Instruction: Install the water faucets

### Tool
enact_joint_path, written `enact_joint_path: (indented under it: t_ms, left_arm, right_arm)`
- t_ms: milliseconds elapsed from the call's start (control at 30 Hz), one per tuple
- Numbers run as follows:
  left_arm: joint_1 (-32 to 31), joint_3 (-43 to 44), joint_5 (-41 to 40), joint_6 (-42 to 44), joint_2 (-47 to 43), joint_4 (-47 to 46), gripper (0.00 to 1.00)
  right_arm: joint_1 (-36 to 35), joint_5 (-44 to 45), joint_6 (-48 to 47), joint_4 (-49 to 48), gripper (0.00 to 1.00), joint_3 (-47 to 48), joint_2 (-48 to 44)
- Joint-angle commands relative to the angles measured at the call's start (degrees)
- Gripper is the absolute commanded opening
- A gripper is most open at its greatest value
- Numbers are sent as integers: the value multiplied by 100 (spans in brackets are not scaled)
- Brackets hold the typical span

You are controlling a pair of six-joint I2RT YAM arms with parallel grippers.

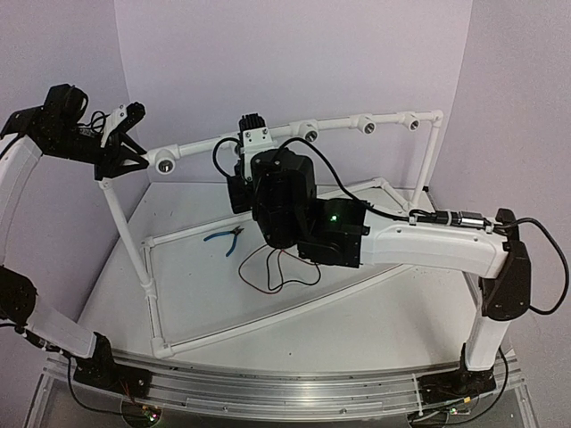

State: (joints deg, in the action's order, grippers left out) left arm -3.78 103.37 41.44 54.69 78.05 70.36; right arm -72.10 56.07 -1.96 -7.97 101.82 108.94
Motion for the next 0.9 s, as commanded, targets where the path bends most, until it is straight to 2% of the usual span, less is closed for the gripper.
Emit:
enact_joint_path:
  t_ms: [0,133,300,433,700,867]
  left_arm:
    - [-146,-87,688,58,133,1140,29]
    - [-144,-75,796,147,118,1134,32]
    - [-151,201,839,248,157,1115,50]
    - [-155,486,898,246,184,913,59]
    - [-152,1212,1032,303,330,368,67]
    - [-153,1710,1569,460,533,-204,67]
  right_arm:
    - [278,171,1230,-197,0,240,193]
    - [447,-219,2552,-147,0,-124,-28]
    - [604,-501,3770,-58,0,-267,-178]
    - [803,-766,4825,-48,0,-567,-406]
    - [918,-862,5452,5,0,-611,-497]
    - [1007,-892,6190,23,0,-783,-546]
